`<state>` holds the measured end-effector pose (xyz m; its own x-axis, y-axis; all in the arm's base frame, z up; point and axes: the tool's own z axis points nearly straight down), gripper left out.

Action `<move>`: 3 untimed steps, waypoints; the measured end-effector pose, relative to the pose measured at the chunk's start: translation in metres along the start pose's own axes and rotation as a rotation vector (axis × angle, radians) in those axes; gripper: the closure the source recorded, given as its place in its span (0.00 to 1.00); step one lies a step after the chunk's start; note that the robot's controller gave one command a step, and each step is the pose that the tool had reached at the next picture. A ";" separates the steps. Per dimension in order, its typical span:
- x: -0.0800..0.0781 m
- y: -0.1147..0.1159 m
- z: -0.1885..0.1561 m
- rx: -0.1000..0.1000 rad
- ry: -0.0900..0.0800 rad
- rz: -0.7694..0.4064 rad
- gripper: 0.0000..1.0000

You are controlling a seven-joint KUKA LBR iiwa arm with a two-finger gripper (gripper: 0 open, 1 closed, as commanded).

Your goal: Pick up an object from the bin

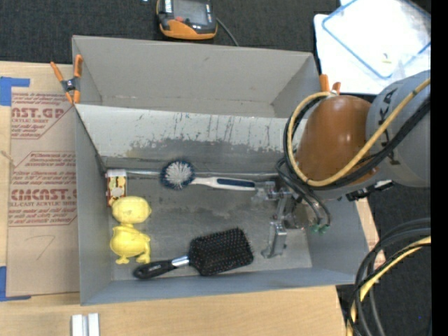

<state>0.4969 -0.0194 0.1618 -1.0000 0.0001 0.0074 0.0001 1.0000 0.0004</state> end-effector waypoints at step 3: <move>0.014 0.051 0.034 0.003 -0.016 -0.181 0.00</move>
Offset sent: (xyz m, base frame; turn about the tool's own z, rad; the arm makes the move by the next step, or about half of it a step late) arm -0.0150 0.0420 -0.0918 -0.1674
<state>0.4828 0.0314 0.1281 -0.9836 -0.1802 -0.0082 -0.1802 0.9836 -0.0026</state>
